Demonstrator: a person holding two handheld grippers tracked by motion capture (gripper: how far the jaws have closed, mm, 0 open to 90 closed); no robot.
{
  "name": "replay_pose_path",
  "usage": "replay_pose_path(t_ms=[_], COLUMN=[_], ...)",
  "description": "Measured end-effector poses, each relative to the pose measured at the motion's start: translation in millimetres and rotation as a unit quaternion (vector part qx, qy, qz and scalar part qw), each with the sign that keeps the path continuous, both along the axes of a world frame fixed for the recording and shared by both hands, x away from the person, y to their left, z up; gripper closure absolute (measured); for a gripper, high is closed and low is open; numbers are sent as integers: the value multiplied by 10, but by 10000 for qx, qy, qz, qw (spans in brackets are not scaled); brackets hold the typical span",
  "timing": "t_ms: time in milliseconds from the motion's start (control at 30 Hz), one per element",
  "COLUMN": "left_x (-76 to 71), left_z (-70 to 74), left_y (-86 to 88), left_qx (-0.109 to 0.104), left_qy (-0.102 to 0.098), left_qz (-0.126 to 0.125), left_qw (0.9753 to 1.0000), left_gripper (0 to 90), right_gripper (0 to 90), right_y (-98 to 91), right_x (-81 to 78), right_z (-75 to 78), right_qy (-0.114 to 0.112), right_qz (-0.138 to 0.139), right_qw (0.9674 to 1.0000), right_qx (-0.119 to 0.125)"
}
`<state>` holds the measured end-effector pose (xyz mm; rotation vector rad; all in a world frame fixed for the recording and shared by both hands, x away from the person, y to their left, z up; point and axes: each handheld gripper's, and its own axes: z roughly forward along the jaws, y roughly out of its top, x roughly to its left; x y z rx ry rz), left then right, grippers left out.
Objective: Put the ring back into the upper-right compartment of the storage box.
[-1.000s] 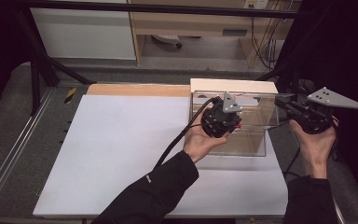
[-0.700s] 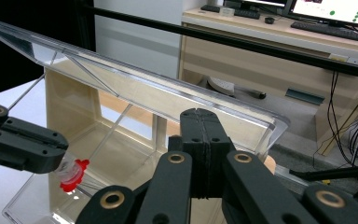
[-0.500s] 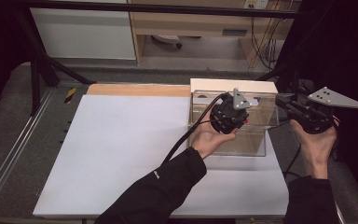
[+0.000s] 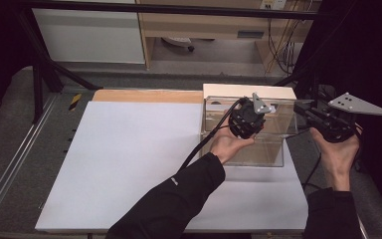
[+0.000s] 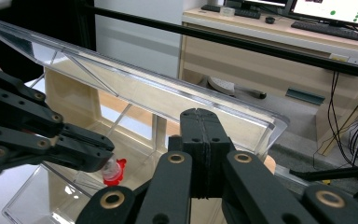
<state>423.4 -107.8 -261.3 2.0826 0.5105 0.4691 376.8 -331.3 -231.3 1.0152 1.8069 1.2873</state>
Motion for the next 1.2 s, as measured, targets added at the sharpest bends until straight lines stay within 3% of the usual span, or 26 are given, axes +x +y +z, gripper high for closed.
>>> replay_pose_path(t_ms=[500,633,1067,1200], left_x=[27,1,-243,-315], left_z=[-98,-79,67,102], left_y=[-87,-64,257,405], left_qx=[114,92,-56,-131], left_qy=[95,110,67,70], left_qz=[-65,-144,-417,-391], left_qw=[9999,9998,9991,9991], left_gripper=[853,794,647,600], right_gripper=[900,900,900,900], right_y=[-1,0,3,8], right_x=[-1,2,0,-3], right_z=[-1,-5,-3,-2], right_qy=[1,-1,-1,8], right_qz=[13,17,-11,-25], right_qw=[10000,10000,10000,10000], right_qx=[10,16,26,42])
